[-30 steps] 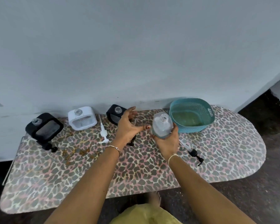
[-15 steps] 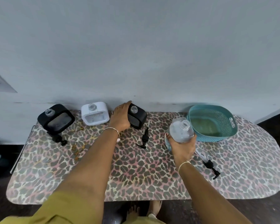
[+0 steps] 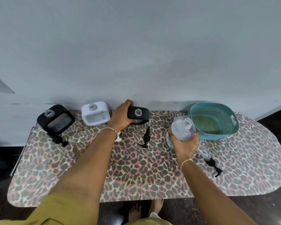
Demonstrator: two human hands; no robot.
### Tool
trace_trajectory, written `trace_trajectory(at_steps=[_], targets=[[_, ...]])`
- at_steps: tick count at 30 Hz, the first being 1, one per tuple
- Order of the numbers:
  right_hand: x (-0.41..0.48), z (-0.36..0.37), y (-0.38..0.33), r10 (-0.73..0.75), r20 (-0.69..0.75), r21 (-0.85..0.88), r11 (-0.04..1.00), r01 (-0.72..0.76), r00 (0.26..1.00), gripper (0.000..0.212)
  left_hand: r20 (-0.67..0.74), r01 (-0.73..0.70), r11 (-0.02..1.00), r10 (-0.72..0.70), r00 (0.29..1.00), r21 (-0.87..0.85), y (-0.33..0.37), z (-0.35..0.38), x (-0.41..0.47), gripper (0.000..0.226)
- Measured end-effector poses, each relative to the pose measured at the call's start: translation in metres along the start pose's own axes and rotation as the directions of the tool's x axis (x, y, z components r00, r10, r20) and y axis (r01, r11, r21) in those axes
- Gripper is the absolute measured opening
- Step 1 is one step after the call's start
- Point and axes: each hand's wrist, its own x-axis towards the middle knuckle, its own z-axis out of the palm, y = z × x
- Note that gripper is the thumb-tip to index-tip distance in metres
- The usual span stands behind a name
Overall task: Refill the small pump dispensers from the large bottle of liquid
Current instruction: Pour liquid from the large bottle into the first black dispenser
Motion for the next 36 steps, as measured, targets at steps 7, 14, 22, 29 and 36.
trace_trajectory(at_steps=[7,14,22,29,36], targets=[[0.003,-0.006,-0.003,-0.026,0.008,-0.028,0.999,0.027,1.0,0.079,-0.094,0.153,0.873,-0.22,0.971,-0.462,0.009,0.004,-0.039,0.065],[-0.002,-0.011,-0.006,-0.111,0.061,-0.022,0.993,0.112,0.992,0.071,-0.042,0.211,0.802,-0.281,0.959,-0.559,0.011,0.001,-0.077,0.063],[-0.018,-0.002,-0.005,-0.292,0.148,-0.07,0.95,0.305,0.945,0.072,-0.027,0.166,0.778,-0.229,0.973,-0.605,0.006,0.008,-0.1,0.058],[-0.025,-0.004,0.001,-0.461,0.239,-0.173,0.846,0.504,0.855,0.08,0.03,0.139,0.717,-0.162,0.986,-0.683,-0.011,0.027,-0.122,0.06],[-0.023,-0.021,0.009,-0.571,0.441,-0.265,0.654,0.709,0.692,0.082,-0.008,0.08,0.668,-0.127,0.992,-0.74,-0.027,0.051,-0.139,0.058]])
